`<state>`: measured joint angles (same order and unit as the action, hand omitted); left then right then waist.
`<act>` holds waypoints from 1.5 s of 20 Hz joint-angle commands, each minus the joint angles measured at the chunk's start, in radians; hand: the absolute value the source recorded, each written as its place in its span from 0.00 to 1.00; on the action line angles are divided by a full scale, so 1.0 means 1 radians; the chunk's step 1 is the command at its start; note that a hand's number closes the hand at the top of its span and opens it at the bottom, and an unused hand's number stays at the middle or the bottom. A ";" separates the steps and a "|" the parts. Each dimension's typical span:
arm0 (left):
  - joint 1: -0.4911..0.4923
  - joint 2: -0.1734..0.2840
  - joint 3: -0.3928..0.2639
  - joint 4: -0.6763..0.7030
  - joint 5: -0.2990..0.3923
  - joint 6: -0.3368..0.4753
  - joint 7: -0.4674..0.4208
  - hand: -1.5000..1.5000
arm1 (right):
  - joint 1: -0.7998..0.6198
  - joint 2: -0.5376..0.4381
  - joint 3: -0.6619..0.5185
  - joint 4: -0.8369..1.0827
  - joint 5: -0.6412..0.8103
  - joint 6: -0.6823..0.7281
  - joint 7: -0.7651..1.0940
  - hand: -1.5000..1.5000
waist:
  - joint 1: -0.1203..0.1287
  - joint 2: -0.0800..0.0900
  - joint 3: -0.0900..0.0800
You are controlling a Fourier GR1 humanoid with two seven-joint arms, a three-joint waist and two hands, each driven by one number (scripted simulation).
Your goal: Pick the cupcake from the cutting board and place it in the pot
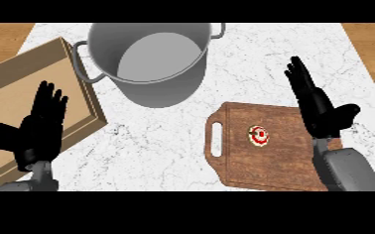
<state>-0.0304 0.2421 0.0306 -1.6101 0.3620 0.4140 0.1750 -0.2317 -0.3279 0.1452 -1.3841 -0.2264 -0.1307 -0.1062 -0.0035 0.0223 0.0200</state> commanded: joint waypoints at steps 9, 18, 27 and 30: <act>-0.093 0.048 -0.191 -0.029 -0.087 -0.133 0.056 0.50 | -0.038 -0.070 0.162 -0.074 0.262 0.036 -0.120 0.00 | -0.036 -0.032 -0.020; -0.066 0.093 -0.160 -0.053 -0.076 -0.189 0.084 0.50 | 0.227 -0.339 0.053 -0.369 0.300 0.142 -0.315 0.00 | -0.021 -0.029 -0.021; -0.058 0.021 -0.234 -0.085 -0.144 -0.145 0.070 0.50 | 0.157 -0.609 -0.016 -0.628 0.288 0.373 0.117 0.00 | -0.007 -0.028 -0.022; -0.107 0.034 -0.188 -0.055 -0.117 -0.163 0.094 0.50 | 0.142 -0.649 -0.014 -0.729 0.239 0.449 0.291 0.00 | -0.008 -0.027 -0.023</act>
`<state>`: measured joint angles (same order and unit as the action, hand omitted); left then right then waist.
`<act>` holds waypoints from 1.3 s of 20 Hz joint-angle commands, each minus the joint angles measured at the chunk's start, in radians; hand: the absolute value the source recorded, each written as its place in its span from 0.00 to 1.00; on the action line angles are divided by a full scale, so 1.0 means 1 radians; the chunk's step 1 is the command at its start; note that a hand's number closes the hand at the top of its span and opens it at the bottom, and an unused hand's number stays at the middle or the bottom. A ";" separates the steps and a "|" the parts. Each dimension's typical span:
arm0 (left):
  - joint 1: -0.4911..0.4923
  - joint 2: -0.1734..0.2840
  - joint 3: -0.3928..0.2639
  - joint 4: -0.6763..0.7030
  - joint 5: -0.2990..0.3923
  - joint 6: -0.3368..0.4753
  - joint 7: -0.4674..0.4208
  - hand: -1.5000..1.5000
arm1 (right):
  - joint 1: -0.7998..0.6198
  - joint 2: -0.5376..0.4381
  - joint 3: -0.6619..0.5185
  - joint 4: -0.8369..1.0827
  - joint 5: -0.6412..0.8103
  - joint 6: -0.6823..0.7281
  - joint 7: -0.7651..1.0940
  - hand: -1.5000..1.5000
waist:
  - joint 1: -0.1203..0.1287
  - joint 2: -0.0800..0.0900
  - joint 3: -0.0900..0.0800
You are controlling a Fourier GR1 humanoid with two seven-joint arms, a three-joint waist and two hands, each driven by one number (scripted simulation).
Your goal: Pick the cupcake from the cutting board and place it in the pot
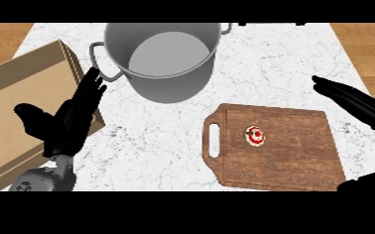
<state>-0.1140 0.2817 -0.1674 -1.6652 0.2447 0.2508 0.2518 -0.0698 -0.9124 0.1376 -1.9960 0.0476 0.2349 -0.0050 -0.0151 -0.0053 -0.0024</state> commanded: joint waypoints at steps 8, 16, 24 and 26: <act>-0.008 -0.038 0.006 0.003 -0.034 -0.015 -0.006 0.50 | -0.149 0.054 0.112 -0.045 -0.001 0.168 0.449 0.00 | 0.026 0.007 0.002; -0.006 -0.053 0.021 -0.044 -0.062 -0.016 0.066 0.50 | -0.077 0.133 0.136 -0.024 0.120 0.258 0.476 0.00 | 0.015 0.004 0.003; -0.086 -0.090 0.053 0.017 -0.094 -0.042 0.073 0.50 | -0.119 0.261 0.151 0.014 0.277 0.322 0.547 0.00 | 0.014 0.005 0.002; -0.022 -0.049 0.098 -0.028 -0.060 -0.092 0.084 0.50 | -0.115 0.320 0.156 0.020 0.303 0.312 0.547 0.00 | 0.016 0.005 0.002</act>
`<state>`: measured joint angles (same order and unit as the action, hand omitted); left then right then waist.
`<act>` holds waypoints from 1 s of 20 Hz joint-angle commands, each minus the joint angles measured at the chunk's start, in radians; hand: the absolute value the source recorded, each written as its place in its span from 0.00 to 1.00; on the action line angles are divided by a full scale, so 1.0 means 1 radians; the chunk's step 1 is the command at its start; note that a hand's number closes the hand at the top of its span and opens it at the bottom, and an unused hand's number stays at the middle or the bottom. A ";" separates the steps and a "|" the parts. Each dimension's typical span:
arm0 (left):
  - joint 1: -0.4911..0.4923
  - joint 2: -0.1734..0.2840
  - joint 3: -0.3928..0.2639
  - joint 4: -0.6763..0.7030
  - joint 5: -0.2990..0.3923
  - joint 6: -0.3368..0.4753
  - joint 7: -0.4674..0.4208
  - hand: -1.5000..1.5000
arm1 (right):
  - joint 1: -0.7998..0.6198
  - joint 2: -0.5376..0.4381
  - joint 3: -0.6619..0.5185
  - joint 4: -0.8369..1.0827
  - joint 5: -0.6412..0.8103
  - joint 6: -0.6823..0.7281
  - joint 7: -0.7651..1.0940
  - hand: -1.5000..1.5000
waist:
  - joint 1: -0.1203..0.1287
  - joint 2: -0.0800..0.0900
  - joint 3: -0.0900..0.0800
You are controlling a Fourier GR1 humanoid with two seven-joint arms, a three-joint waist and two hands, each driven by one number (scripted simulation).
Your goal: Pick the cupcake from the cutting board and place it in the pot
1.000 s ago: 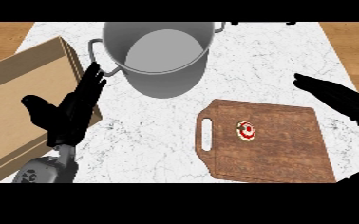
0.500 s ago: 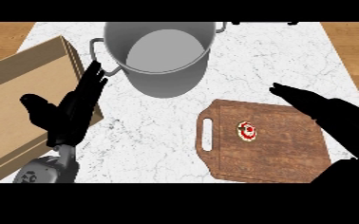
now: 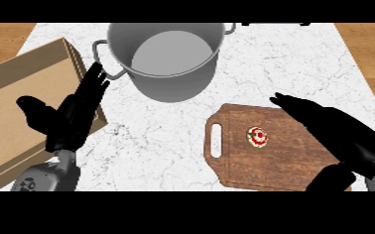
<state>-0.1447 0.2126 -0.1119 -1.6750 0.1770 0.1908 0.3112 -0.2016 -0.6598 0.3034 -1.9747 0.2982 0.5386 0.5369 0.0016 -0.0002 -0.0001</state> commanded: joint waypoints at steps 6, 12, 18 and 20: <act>0.035 -0.018 0.022 -0.093 -0.039 -0.016 0.049 0.50 | 0.047 0.161 -0.018 -0.027 0.123 0.007 -0.014 0.00 | 0.000 -0.001 0.000; -0.013 -0.025 0.055 -0.066 -0.032 -0.054 0.086 0.50 | 0.031 0.277 0.033 -0.012 0.213 0.043 0.091 0.00 | -0.001 -0.001 0.000; 0.096 -0.065 0.038 -0.056 -0.049 -0.081 -0.033 0.50 | 0.031 0.282 0.021 0.086 0.317 0.043 0.053 0.00 | 0.001 0.000 0.000; 0.030 -0.081 0.029 -0.051 -0.091 -0.037 0.043 0.50 | -0.026 0.353 0.055 0.197 0.366 0.017 0.044 0.00 | 0.002 0.000 0.000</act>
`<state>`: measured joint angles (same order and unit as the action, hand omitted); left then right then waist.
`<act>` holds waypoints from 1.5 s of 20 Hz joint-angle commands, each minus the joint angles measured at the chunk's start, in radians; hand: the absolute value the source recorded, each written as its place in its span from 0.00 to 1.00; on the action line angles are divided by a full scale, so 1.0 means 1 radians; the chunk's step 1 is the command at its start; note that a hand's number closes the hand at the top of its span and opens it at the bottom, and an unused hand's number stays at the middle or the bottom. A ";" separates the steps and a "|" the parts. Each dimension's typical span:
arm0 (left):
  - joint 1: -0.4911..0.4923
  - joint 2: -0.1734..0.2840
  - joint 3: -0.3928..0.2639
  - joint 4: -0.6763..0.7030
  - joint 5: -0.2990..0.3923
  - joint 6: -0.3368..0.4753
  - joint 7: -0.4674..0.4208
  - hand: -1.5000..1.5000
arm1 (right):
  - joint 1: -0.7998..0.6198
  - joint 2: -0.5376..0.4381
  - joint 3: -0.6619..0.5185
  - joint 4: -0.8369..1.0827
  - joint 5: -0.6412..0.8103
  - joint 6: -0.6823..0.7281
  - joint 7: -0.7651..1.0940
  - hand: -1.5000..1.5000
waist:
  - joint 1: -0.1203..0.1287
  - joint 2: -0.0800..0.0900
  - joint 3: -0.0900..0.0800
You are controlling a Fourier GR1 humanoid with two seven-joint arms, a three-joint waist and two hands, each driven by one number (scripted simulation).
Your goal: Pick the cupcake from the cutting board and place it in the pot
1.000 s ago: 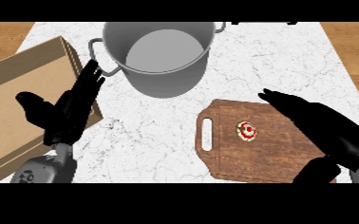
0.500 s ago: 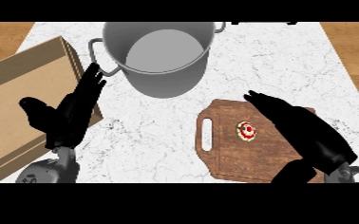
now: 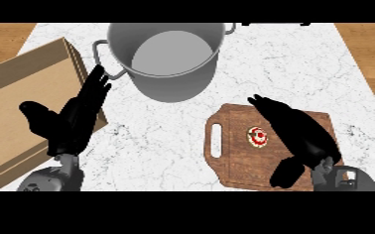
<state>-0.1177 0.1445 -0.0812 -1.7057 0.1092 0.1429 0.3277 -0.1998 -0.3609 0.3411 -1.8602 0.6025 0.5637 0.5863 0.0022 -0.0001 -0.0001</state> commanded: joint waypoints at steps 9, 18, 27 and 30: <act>0.013 -0.012 0.039 -0.026 -0.005 -0.042 0.021 0.50 | -0.045 0.084 0.040 0.209 0.195 0.002 -0.081 0.00 | 0.001 0.000 0.000; 0.040 -0.041 0.034 -0.016 -0.048 -0.047 -0.014 0.50 | -0.027 0.080 0.018 0.238 0.268 0.075 -0.108 0.00 | -0.001 -0.001 0.000; -0.025 -0.014 0.100 0.021 -0.010 -0.085 0.017 0.50 | -0.070 0.110 -0.028 0.392 0.278 -0.082 -0.358 1.00 | 0.001 0.001 0.000; 0.003 -0.045 0.076 0.040 -0.032 -0.090 -0.039 0.50 | -0.016 0.155 0.023 0.303 0.334 -0.075 -0.307 1.00 | -0.002 0.000 0.000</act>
<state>-0.1259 0.1081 -0.0117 -1.7013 0.0766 0.0746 0.3380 -0.2285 -0.2366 0.3471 -1.5272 0.9041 0.4968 0.2874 0.0016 -0.0003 0.0001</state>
